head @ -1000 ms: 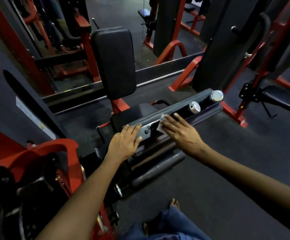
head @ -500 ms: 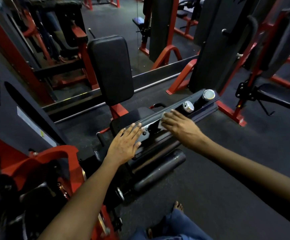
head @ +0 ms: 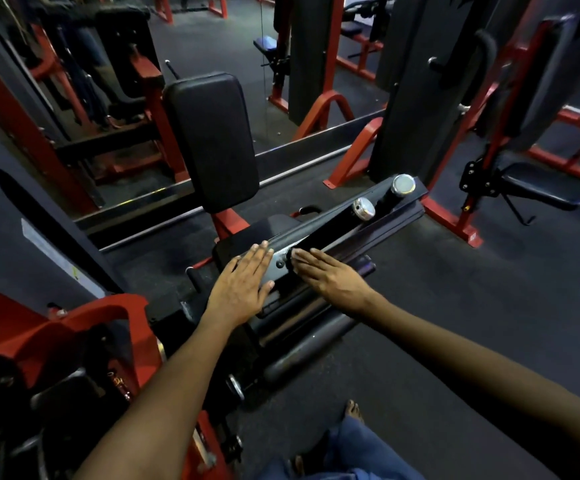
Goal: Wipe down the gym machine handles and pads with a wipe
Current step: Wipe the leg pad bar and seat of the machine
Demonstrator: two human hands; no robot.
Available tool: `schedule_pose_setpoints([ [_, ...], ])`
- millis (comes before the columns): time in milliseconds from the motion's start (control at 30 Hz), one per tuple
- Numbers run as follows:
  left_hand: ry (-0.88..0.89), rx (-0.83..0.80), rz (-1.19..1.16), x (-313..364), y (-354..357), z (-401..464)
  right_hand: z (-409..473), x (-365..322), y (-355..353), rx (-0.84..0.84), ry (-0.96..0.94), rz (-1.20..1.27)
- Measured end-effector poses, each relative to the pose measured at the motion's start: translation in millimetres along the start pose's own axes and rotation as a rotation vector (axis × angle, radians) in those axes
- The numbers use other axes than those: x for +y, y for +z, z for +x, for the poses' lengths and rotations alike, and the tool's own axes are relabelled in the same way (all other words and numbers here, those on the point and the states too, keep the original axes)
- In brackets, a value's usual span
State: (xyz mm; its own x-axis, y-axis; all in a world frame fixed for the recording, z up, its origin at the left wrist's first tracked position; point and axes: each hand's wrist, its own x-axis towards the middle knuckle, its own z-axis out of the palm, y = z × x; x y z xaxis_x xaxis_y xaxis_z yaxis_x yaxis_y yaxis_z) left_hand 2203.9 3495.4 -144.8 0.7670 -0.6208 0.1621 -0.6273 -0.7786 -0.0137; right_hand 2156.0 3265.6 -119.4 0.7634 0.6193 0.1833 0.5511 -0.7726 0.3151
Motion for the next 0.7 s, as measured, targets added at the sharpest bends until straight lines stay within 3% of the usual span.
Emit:
schedule_pose_setpoints([
  [67,0.001,-0.006,0.000,-0.4,1.9,0.2,-36.7,8.7,7.6,0.147,0.103,0.106],
  [100,0.002,-0.007,0.003,-0.3,2.5,0.6,-50.6,9.1,7.0,0.193,0.273,0.239],
  [200,0.002,0.009,0.012,0.0,2.5,1.4,-38.4,4.4,-9.6,0.394,1.021,0.849],
  [267,0.001,0.015,0.014,0.9,1.7,0.5,-4.8,9.3,-9.8,0.506,1.279,1.276],
  [367,-0.003,0.023,0.012,1.0,1.4,-0.3,31.9,1.2,0.1,0.554,1.263,1.786],
  [533,0.000,0.018,-0.003,0.6,1.4,1.0,24.4,-28.9,0.5,0.595,1.327,2.020],
  [700,-0.005,0.022,-0.010,2.1,-0.4,1.1,40.6,-2.4,-9.3,0.594,1.372,2.100],
])
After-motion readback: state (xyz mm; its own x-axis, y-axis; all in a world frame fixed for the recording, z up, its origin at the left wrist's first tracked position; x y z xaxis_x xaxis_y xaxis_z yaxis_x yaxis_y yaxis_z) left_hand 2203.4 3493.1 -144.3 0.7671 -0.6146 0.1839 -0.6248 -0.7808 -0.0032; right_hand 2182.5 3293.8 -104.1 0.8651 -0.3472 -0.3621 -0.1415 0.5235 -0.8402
